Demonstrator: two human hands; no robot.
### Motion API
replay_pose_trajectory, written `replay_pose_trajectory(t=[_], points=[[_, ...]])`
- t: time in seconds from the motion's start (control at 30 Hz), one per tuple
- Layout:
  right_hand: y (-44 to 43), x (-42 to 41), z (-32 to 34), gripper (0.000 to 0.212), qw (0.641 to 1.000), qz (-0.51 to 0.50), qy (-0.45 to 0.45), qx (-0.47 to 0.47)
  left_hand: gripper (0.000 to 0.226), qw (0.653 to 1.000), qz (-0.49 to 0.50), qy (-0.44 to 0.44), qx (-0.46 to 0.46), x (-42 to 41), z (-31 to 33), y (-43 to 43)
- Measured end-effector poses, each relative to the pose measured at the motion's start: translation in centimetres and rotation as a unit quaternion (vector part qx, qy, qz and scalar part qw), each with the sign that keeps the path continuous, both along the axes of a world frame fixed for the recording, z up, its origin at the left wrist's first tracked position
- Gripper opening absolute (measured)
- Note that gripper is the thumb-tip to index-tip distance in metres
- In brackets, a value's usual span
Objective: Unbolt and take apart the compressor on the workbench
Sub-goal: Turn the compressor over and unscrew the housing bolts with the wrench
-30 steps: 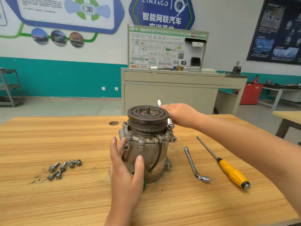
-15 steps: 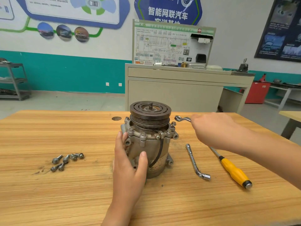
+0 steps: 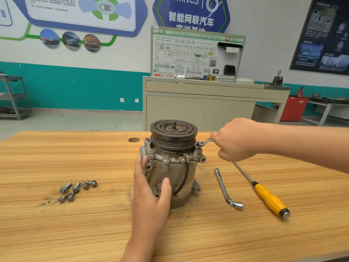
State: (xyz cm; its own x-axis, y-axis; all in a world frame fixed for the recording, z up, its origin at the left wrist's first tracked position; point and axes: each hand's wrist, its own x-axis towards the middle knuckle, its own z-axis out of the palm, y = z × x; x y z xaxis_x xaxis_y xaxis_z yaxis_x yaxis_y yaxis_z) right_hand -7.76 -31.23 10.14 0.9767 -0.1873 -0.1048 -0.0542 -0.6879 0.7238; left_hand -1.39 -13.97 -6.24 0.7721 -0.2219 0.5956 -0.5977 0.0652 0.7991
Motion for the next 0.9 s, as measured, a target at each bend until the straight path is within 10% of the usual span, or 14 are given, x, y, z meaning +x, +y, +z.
replay_pose_trajectory(t=[0.43, 0.63, 0.9], points=[[-5.0, 5.9, -3.8, 0.037, 0.955, 0.177, -0.168, 0.167, 0.072, 1.000, -0.006, 0.010, -0.016, 0.2, -0.1, 0.0], [-4.0, 1.0, -3.7, 0.030, 0.849, 0.102, -0.452, 0.254, 0.075, 1.000, -0.008, 0.001, -0.009, 0.1, -0.1, 0.1], [1.3, -2.3, -3.2, 0.008, 0.970, -0.047, -0.221, 0.093, 0.070, 1.000, -0.011, 0.020, -0.010, 0.1, 0.1, 0.0]])
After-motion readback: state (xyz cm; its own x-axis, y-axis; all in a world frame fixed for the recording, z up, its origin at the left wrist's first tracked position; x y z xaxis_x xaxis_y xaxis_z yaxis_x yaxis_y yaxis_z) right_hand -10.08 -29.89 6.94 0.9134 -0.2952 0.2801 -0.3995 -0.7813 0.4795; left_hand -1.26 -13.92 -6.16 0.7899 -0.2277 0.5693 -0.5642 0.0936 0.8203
